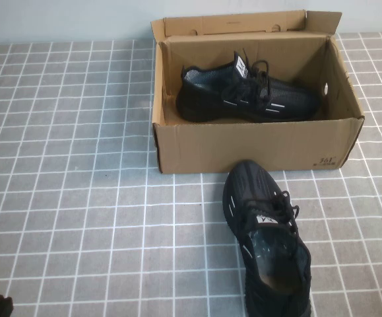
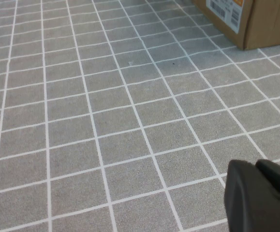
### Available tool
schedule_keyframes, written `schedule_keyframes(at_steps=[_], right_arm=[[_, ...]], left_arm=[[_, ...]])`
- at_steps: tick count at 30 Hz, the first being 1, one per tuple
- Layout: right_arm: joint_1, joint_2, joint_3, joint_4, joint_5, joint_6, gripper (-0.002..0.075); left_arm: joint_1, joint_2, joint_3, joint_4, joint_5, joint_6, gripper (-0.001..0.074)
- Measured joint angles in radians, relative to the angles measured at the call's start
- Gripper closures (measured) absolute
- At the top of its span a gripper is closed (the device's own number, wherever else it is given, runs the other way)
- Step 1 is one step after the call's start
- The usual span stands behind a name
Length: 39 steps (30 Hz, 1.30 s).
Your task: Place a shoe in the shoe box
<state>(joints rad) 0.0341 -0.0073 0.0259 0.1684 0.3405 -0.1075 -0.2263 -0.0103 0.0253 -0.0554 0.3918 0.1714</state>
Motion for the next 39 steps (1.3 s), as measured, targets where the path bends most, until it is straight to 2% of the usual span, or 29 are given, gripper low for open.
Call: schedule_keyframes(at_steps=[39], right_arm=[[0.0,0.0,0.0,0.019,0.0,0.0,0.0742]], left_arm=[[0.0,-0.001,0.0,0.0,0.0,0.0,0.0736]])
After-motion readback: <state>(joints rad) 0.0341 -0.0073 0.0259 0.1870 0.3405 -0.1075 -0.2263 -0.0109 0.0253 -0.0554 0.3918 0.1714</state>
